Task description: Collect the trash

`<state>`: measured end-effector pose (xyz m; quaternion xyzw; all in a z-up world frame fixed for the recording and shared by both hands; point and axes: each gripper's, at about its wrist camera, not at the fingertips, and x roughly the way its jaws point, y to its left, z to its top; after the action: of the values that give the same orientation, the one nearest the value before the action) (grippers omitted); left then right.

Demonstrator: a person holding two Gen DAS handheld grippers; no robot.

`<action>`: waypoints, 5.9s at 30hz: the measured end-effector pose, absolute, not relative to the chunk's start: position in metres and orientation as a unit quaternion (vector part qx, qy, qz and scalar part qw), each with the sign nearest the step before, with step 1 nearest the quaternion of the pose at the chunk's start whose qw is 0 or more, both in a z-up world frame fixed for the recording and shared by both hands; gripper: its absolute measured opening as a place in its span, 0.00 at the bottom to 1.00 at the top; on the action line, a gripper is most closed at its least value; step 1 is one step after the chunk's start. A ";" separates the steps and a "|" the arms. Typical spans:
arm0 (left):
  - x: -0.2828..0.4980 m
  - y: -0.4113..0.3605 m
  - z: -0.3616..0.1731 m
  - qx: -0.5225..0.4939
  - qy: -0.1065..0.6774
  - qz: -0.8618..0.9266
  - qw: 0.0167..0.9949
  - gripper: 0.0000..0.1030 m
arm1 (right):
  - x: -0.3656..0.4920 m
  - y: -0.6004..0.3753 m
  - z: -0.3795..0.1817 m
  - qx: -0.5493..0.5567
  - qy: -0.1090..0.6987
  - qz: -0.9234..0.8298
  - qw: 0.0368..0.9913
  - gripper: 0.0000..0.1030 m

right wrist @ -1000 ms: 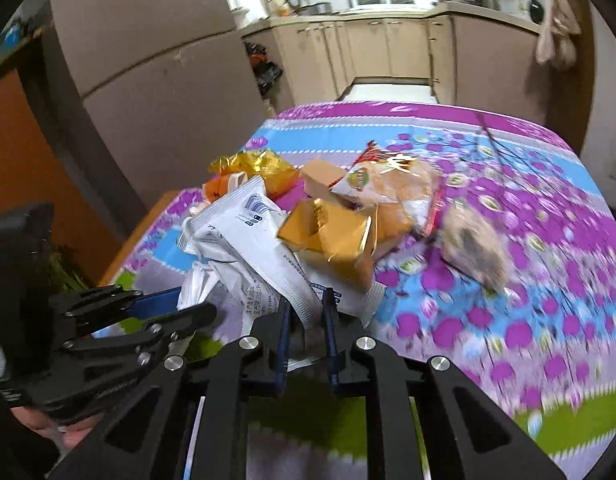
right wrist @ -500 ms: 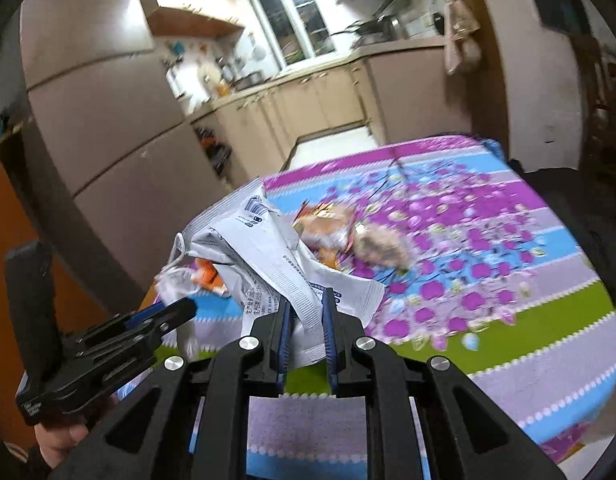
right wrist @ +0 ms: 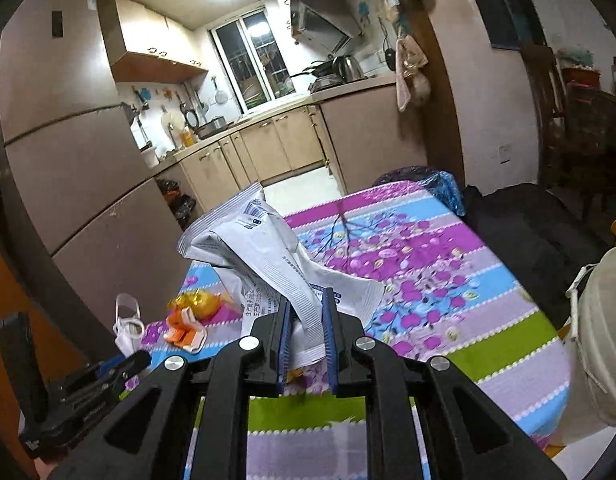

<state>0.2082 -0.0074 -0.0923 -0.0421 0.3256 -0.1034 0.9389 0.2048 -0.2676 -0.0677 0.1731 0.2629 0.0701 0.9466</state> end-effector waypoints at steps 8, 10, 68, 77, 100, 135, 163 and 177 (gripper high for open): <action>0.209 -0.014 -0.086 -0.041 0.324 -0.106 0.939 0.24 | 0.196 -0.268 -0.065 0.167 0.257 0.056 0.950 0.15; 0.210 -0.019 -0.083 -0.039 0.323 -0.108 0.939 0.24 | 0.192 -0.271 -0.064 0.165 0.254 0.048 0.952 0.15; 0.204 -0.502 -0.091 0.164 0.394 -0.366 0.827 0.24 | 0.071 -0.685 -0.121 0.197 0.417 -0.284 0.841 0.15; 0.213 -0.509 -0.111 0.173 0.412 -0.356 0.821 0.24 | 0.090 -0.682 -0.138 0.198 0.434 -0.270 0.836 0.15; 0.217 -0.517 -0.120 0.178 0.423 -0.355 0.815 0.25 | 0.093 -0.683 -0.144 0.205 0.435 -0.254 0.839 0.16; 0.222 -0.513 -0.129 0.180 0.431 -0.342 0.815 0.74 | 0.092 -0.679 -0.130 0.203 0.416 -0.239 0.854 0.60; 0.223 -0.507 -0.124 0.178 0.425 -0.339 0.820 0.74 | 0.088 -0.670 -0.129 0.206 0.406 -0.224 0.862 0.60; 0.253 -0.222 -0.108 0.102 0.364 -0.239 0.894 0.74 | 0.070 -0.498 -0.100 0.127 0.281 -0.063 0.949 0.72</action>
<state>0.2529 -0.2222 -0.1082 0.1015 0.3638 -0.2393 0.8945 0.0697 -0.4978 -0.1003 0.1273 0.2805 -0.0625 0.9493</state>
